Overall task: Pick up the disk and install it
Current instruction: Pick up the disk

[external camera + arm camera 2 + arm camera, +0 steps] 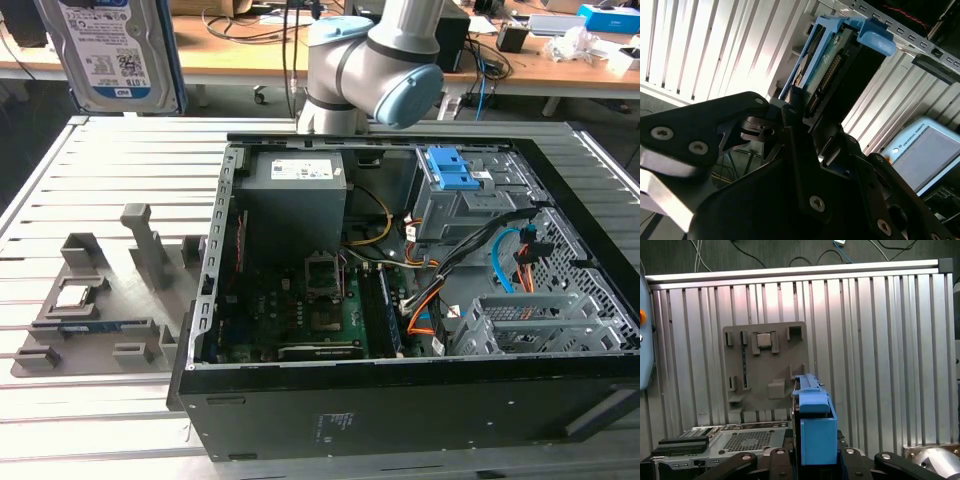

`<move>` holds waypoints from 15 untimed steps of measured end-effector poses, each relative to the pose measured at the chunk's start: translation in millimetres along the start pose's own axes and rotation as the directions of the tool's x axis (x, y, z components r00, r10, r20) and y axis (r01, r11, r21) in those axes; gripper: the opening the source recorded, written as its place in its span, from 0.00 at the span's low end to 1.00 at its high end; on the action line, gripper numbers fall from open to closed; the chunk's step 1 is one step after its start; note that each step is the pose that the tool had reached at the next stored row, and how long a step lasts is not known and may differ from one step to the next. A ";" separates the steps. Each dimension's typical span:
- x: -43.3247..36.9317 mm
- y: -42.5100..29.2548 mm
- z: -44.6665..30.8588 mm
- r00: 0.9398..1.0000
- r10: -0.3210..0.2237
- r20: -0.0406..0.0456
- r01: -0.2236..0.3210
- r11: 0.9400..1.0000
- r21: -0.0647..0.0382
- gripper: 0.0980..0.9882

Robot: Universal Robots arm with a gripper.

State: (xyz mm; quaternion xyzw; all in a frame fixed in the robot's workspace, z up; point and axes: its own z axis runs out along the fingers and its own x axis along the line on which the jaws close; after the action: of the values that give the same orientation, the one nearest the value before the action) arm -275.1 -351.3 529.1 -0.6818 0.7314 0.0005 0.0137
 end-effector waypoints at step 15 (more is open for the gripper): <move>-1.9 -30.9 11.7 1.000 0.000 -0.005 0.000 1.000 0.000 0.30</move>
State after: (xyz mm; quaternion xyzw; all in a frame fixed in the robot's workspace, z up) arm -244.0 -351.3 518.0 -0.6819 0.7314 -0.0012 0.0121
